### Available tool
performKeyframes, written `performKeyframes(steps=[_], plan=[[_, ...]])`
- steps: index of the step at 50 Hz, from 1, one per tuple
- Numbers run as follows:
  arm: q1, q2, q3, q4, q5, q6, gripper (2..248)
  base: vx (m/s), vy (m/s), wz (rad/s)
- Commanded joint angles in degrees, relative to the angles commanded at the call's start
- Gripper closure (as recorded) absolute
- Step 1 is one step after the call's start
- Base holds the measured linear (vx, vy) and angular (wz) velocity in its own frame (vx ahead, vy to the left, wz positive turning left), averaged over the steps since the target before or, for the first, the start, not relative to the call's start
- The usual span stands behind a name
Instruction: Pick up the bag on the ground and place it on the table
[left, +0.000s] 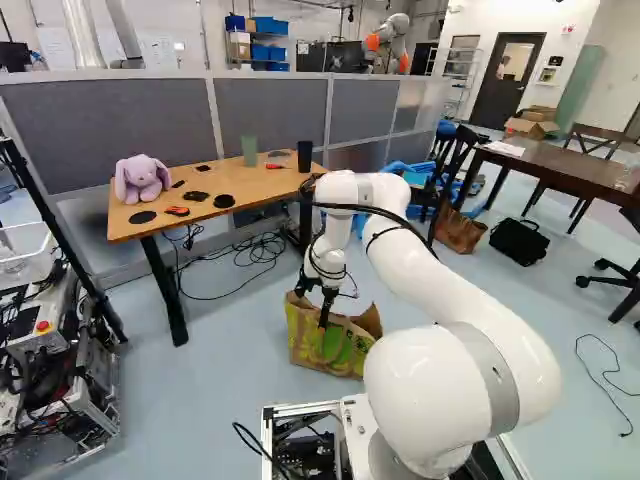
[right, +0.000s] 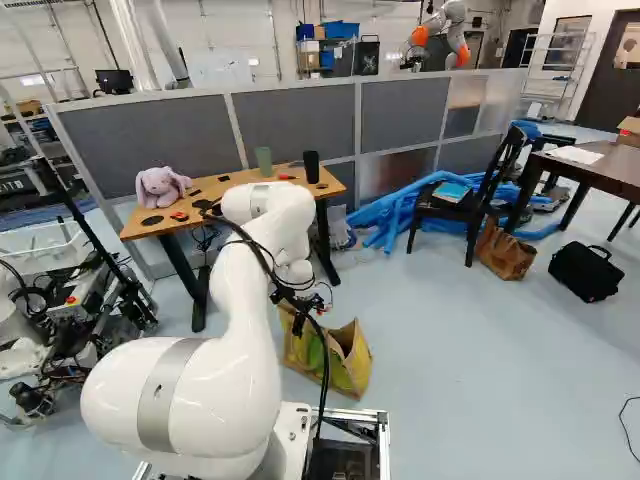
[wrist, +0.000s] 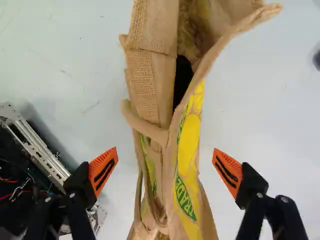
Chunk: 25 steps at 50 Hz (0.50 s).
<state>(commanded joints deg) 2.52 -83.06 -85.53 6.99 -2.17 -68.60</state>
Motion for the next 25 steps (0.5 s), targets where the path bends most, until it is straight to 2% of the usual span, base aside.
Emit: performKeyframes(steps=[25], plan=[[0.00,-5.48,-5.19,0.00,0.00,0.00,3,0.000,0.000,0.000]])
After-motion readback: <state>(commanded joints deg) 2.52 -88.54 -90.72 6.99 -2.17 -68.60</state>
